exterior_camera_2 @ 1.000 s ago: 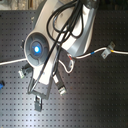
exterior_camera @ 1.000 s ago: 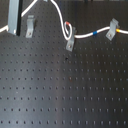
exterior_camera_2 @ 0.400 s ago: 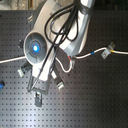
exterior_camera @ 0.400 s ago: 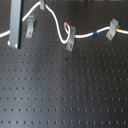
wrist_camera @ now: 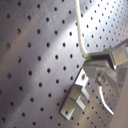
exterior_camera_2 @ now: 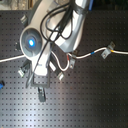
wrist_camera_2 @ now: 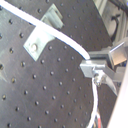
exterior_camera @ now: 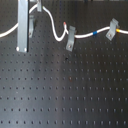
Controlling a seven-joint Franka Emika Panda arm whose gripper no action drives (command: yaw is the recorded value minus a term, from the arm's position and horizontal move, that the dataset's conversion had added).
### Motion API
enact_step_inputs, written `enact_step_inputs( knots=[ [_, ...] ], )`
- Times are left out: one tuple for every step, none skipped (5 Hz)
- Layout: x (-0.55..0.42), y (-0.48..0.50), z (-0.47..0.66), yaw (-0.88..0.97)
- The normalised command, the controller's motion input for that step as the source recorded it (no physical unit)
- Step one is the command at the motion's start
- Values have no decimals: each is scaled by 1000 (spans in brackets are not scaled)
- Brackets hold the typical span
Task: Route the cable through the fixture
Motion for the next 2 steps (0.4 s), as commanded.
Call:
enact_step_inputs(
  knots=[
    [-357, -325, 205, -622],
    [-337, -337, 214, -608]
  ],
)
